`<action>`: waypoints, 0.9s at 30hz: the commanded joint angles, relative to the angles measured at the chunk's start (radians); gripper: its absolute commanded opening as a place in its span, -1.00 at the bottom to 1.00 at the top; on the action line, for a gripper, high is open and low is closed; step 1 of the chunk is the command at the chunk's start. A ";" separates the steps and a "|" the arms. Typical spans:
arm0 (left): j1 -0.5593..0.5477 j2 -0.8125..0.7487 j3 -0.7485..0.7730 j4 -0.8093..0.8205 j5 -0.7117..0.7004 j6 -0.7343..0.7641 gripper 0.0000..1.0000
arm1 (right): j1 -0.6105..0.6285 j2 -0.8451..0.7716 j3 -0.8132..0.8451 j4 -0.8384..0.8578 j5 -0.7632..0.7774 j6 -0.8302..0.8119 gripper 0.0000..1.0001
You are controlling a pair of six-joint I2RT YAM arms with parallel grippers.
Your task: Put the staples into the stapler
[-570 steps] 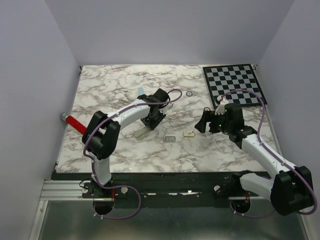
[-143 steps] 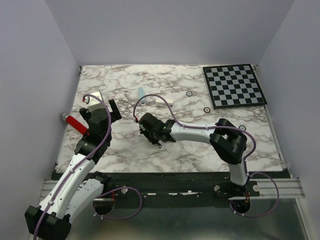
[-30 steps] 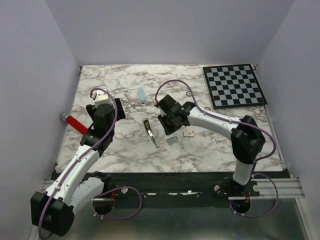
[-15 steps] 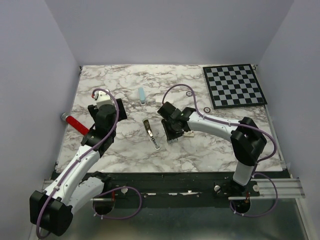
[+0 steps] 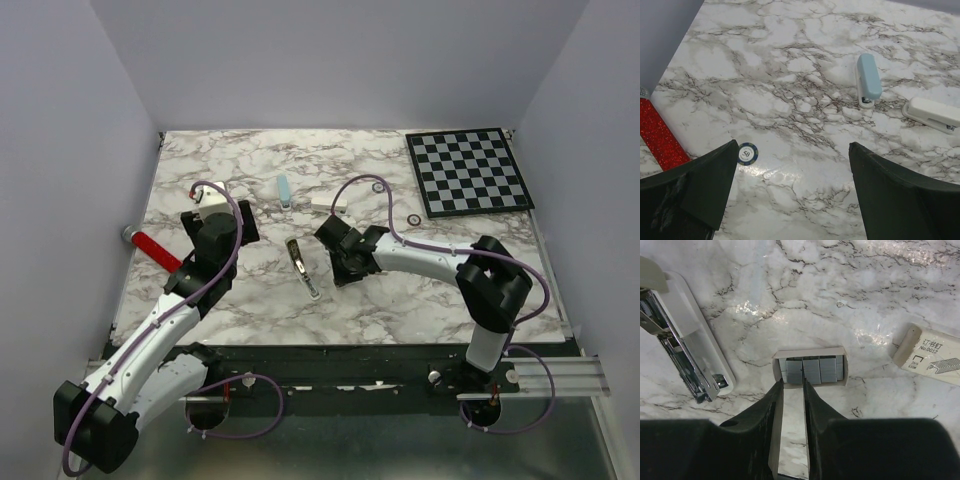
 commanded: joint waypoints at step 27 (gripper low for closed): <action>-0.012 -0.029 0.014 -0.006 -0.033 -0.006 0.97 | 0.013 0.073 0.017 0.029 0.065 0.027 -0.44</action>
